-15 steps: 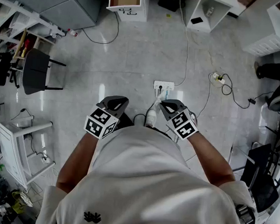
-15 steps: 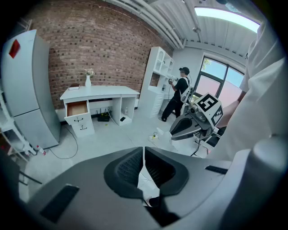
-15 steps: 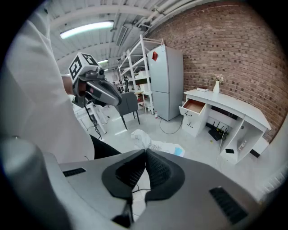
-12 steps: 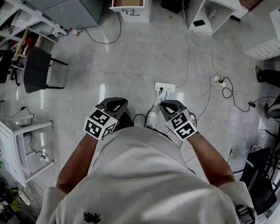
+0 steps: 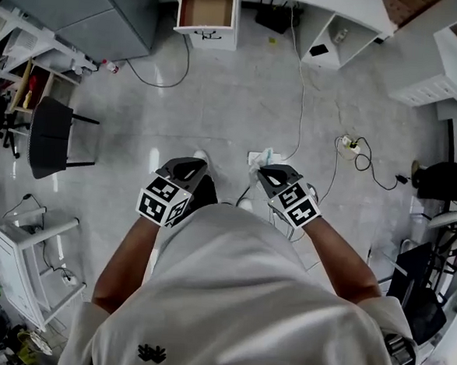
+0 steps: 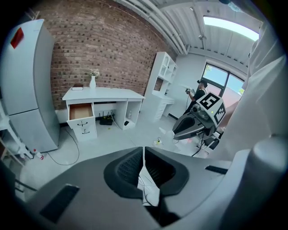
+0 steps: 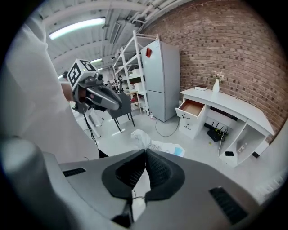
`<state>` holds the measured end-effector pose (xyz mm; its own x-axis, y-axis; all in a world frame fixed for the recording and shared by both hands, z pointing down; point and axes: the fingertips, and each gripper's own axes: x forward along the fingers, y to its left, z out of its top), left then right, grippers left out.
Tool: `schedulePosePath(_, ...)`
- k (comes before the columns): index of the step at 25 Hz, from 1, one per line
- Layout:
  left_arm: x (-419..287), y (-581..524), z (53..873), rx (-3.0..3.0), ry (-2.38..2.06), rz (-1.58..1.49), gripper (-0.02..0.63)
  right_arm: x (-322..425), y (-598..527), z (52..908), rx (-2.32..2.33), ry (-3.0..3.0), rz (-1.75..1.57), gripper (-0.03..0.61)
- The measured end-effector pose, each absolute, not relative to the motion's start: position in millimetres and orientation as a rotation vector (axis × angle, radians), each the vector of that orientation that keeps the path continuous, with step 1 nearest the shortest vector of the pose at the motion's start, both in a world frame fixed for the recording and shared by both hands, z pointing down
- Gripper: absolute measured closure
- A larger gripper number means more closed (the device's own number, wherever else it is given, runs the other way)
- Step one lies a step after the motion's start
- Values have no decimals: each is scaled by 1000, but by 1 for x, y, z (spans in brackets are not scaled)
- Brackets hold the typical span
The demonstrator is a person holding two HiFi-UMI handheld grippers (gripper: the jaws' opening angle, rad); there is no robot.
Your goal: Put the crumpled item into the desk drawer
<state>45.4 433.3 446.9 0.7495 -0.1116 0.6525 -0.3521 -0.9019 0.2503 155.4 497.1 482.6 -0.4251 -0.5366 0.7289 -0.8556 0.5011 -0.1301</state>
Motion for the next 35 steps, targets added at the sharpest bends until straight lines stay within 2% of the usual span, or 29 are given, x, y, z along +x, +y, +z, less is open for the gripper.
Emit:
schedulePosePath(6,37,318,440,2627,-290,877,581,148,380,475,1170,-2050,608,549)
schedulePosePath(13,-13,197,451,2620,-273,885,581,107,254,472,1144,-2010,520,549)
schedulePosePath(26,-50,64,454,2541,-470,782,581,76,94,478,946,-2046,406,549)
schedulePosePath(35,-8,-69,447,2476,-594,803,581,127,-70,506,804,-2053,317,549)
